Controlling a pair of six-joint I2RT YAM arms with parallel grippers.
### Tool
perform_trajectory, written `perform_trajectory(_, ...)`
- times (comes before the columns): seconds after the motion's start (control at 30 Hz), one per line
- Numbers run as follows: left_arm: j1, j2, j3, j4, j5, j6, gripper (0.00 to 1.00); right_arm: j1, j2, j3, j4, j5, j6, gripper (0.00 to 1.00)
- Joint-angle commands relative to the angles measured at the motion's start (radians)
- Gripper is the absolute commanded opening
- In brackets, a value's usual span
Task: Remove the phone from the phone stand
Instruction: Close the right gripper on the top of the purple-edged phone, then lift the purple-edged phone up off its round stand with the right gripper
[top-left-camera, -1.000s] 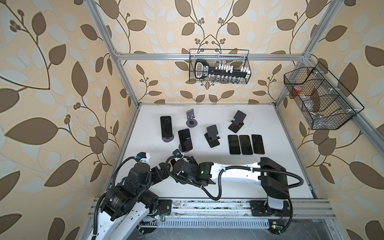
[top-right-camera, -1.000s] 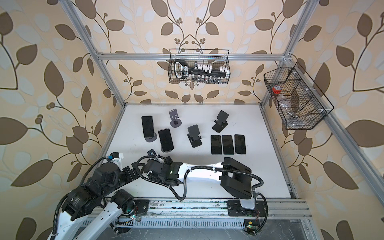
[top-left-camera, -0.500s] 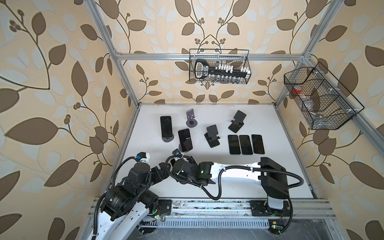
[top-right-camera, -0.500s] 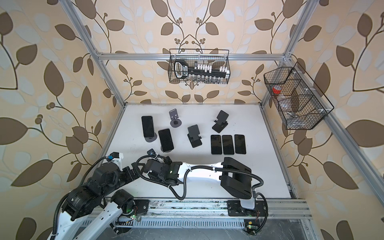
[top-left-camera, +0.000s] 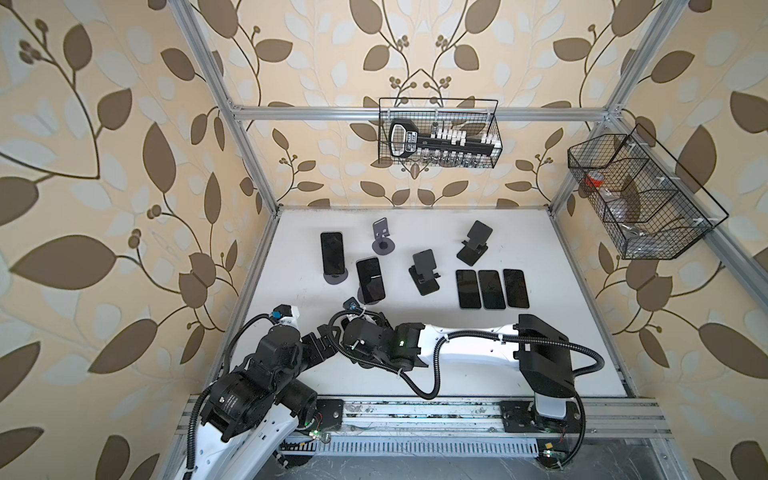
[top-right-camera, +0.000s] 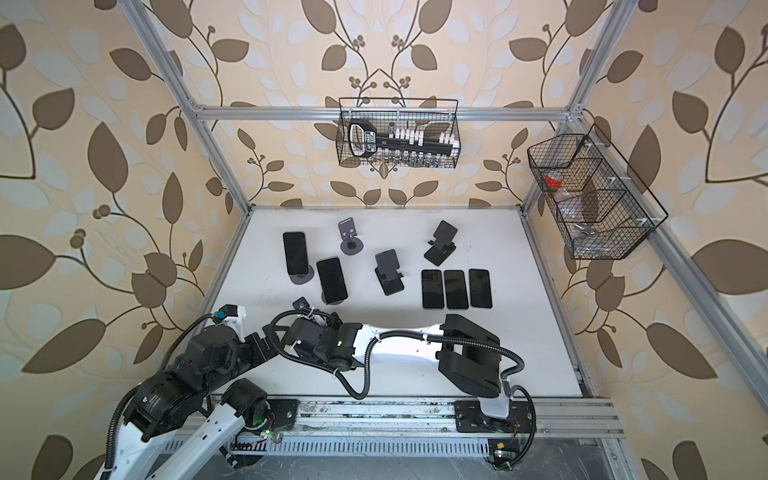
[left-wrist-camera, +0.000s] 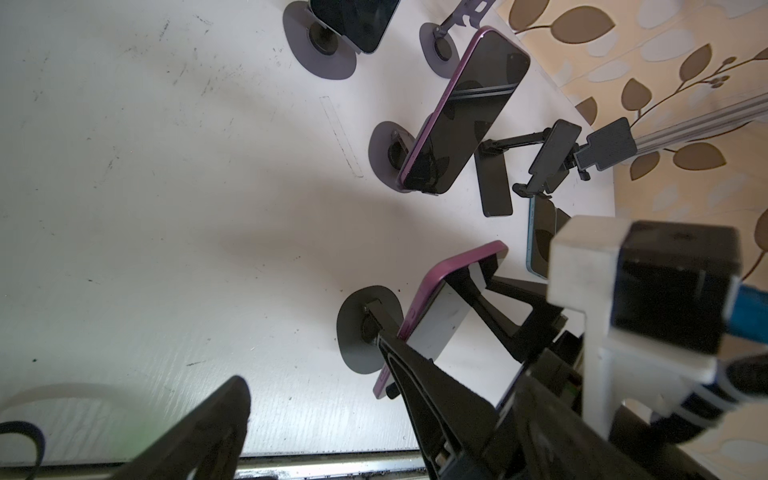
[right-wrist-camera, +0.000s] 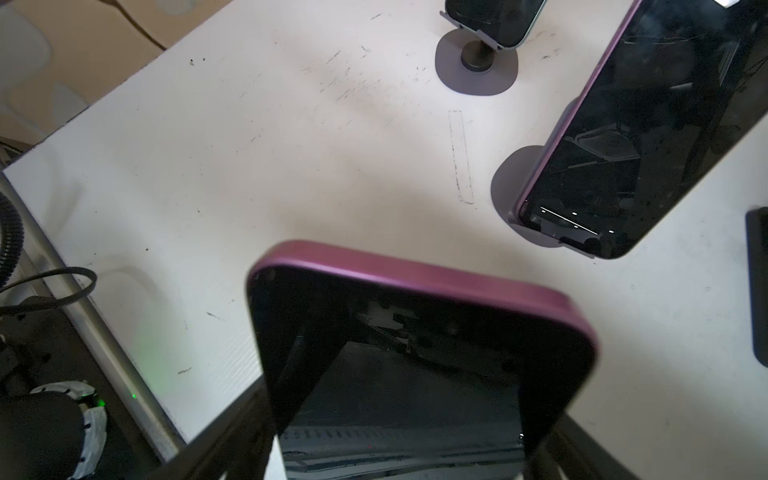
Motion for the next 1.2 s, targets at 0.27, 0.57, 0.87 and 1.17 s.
perform_trajectory(0.27, 0.005, -0.017, -0.006, -0.027, -0.042, -0.027, 0.99, -0.003, 0.043, 0.053, -0.045, 0.012, 0.025, 0.81)
perform_trajectory(0.57, 0.005, -0.014, -0.005, -0.030, -0.040, -0.029, 0.99, -0.003, 0.035, 0.055, -0.059, 0.016, 0.029, 0.77)
perform_trajectory(0.87, 0.005, -0.020, -0.004, -0.034, -0.046, -0.031, 0.98, -0.003, 0.019, 0.041, -0.058, 0.018, 0.032, 0.72)
perform_trajectory(1.17, 0.005, -0.016, -0.004, -0.035, -0.046, -0.033, 0.98, -0.002, -0.001, 0.018, -0.037, 0.014, 0.030, 0.71)
